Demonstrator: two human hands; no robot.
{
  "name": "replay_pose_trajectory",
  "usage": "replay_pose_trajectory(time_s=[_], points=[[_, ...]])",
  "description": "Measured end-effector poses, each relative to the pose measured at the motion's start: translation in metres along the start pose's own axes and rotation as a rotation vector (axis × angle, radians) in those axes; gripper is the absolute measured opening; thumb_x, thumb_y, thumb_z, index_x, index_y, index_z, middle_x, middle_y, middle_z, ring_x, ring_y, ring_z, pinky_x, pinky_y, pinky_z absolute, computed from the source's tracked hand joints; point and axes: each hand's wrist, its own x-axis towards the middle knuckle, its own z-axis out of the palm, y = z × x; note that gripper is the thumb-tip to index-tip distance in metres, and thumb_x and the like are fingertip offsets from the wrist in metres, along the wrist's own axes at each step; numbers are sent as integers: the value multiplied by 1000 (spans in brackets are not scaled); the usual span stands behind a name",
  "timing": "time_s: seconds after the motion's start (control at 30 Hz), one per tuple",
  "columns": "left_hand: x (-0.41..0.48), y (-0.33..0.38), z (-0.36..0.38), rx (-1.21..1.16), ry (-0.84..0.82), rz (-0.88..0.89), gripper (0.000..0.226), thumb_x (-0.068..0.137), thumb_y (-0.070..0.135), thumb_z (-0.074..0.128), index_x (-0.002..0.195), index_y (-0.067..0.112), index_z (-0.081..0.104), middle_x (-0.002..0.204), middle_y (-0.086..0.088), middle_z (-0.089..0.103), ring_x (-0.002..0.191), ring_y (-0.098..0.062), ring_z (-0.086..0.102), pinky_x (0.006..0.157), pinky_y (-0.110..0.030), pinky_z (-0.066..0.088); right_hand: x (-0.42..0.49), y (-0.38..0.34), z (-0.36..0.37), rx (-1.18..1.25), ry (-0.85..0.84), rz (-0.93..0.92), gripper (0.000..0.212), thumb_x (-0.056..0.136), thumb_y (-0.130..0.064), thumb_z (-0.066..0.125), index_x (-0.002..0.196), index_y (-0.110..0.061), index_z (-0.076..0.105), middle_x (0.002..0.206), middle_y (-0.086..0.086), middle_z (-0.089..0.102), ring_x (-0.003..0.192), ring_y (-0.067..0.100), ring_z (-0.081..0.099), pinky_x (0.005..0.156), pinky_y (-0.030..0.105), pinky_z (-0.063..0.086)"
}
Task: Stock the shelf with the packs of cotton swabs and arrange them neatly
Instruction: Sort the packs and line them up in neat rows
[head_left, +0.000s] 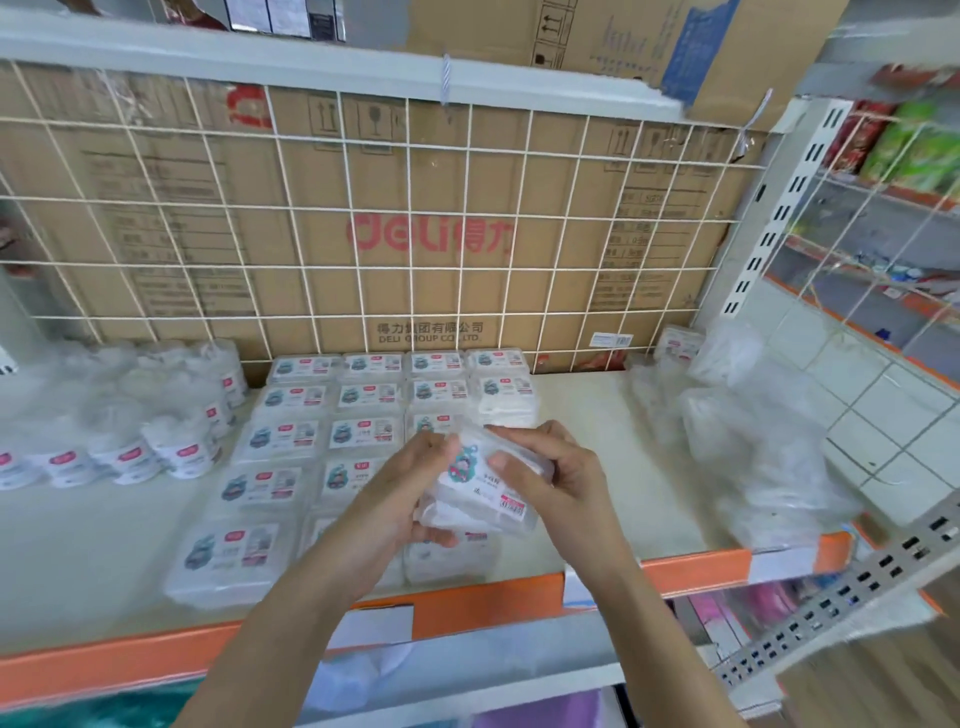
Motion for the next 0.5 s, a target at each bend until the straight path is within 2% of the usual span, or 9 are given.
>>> replay_pose_trajectory(time_s=[0.07,0.13,0.2,0.3,0.37,0.43,0.47,0.5], points=[[-1,-2,0,17,12,-8,50,73,48,67,115,22,58,107,-8,66,86,-20,65,54,-29,50,-1,2,6,-63,70,0,26,76,-33,74,101,-28,70,89,5,51,73,-1,52,65,11,43],[-1,-3,6,-21,47,-20,30,88,30,63,114,18,56,105,-9,67,82,-22,66,54,-30,51,-4,4,10,-32,118,36,36,76,-42,74,109,-31,66,103,4,56,87,3,57,67,15,49],[1,-3,12,-139,109,-4,22,94,21,52,115,17,55,106,-10,67,84,-24,67,55,-30,52,-7,7,10,53,112,92,52,74,-48,64,122,-32,57,115,3,59,99,10,61,76,20,52],[6,-3,14,-181,97,77,28,94,20,52,123,23,50,113,-5,68,97,-24,67,66,-33,55,-11,8,7,131,64,168,58,75,-41,64,131,-37,47,110,1,65,92,11,65,76,25,53],[10,-2,15,-135,18,80,42,86,25,60,125,28,47,116,0,67,102,-22,66,75,-35,55,-9,9,0,173,48,183,53,76,-34,64,127,-31,52,107,7,66,88,15,67,71,26,53],[15,-2,16,-58,-43,63,52,78,31,60,127,32,43,121,6,63,107,-17,63,87,-37,53,-3,12,-8,231,45,212,49,72,-34,68,119,-26,58,104,11,68,88,19,67,70,27,53],[19,-1,18,11,-40,63,54,80,33,61,130,34,40,123,10,60,110,-13,61,91,-35,51,2,14,-13,261,65,240,48,70,-33,68,116,-25,60,101,12,69,87,20,67,69,27,53],[25,-2,19,97,-6,79,51,85,34,62,131,38,38,125,15,56,113,-9,57,91,-28,48,7,17,-18,282,101,273,46,69,-30,68,115,-24,60,98,12,69,84,21,67,68,27,53]])
